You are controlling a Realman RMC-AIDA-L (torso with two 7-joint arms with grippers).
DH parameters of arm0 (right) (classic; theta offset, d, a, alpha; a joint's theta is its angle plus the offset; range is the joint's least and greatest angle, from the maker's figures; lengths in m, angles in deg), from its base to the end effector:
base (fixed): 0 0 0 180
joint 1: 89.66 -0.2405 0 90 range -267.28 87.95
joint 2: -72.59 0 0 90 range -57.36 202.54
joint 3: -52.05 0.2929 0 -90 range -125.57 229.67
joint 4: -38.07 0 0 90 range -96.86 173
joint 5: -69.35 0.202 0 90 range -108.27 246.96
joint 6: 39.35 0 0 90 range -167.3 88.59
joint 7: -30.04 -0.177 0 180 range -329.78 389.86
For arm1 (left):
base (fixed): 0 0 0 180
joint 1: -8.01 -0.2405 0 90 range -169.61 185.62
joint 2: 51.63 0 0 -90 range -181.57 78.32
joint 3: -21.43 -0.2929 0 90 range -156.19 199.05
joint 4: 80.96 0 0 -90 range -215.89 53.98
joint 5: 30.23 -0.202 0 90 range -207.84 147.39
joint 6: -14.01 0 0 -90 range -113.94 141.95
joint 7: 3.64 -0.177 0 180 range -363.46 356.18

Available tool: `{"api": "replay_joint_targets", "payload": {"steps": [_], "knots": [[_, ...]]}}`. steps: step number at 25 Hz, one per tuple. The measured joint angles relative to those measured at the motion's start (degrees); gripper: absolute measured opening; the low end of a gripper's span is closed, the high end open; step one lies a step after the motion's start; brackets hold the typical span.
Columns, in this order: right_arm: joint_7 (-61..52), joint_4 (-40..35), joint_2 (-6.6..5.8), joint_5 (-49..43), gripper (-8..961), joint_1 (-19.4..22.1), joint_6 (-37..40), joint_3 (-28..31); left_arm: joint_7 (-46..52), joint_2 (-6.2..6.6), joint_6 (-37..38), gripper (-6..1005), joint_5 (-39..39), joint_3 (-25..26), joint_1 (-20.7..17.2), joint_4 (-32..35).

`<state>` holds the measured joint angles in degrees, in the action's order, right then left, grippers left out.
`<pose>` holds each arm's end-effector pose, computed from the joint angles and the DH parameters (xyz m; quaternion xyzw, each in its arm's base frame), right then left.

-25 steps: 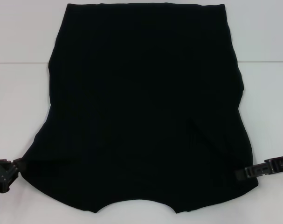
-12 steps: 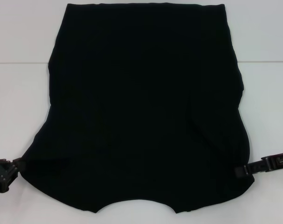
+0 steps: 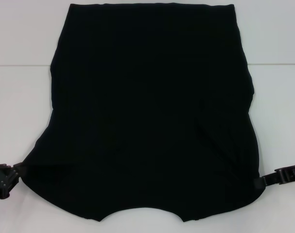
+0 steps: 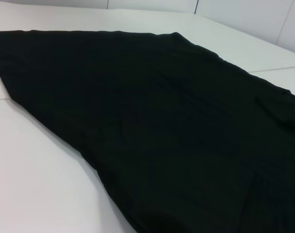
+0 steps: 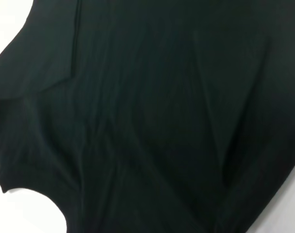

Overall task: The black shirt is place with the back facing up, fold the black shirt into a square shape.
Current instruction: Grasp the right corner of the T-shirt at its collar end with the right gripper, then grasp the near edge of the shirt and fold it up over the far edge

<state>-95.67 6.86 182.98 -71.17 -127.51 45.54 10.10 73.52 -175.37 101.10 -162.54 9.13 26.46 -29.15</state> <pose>0.3358 0.3635 -0.0237 -0.8288 0.5544 0.0077 0.0759 -0.3939 0.2868 0.0052 -0.8672 -0.3485 -0.1512 0.3219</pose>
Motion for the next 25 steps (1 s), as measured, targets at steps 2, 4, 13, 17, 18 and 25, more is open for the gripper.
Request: {"api": "replay_joint_targets", "payload": {"steps": [2, 4, 13, 17, 18, 25], "knots": [[0.3, 0.0, 0.01, 0.0, 284, 0.1, -0.1, 0.2, 0.0, 0.0, 0.0, 16, 0.0, 0.0, 0.0, 0.0], [0.6, 0.0, 0.01, 0.1, 235, 0.3, -0.2, 0.2, 0.0, 0.0, 0.0, 16, 0.0, 0.0, 0.0, -0.2], [8.0, 0.6, -0.36, 0.3, 63, 2.9, 1.6, 5.7, 8.4, 0.19, -0.3, 15, -0.2, 1.2, -0.3, -0.9], [14.1, 0.7, -0.56, 0.4, 63, 5.4, 4.8, 10.2, 9.3, 0.03, 1.3, 15, -0.4, 3.2, -1.4, -0.9], [15.6, 0.7, -0.58, 0.4, 63, 6.0, 5.7, 11.3, 9.5, 0.04, 2.5, 15, -0.6, 3.8, -1.8, -0.9], [25.0, 0.7, -0.79, 0.4, 63, 12.0, 11.2, 16.4, 9.2, 0.12, 12.9, 16, -1.3, 5.4, -6.3, -0.2]]}}
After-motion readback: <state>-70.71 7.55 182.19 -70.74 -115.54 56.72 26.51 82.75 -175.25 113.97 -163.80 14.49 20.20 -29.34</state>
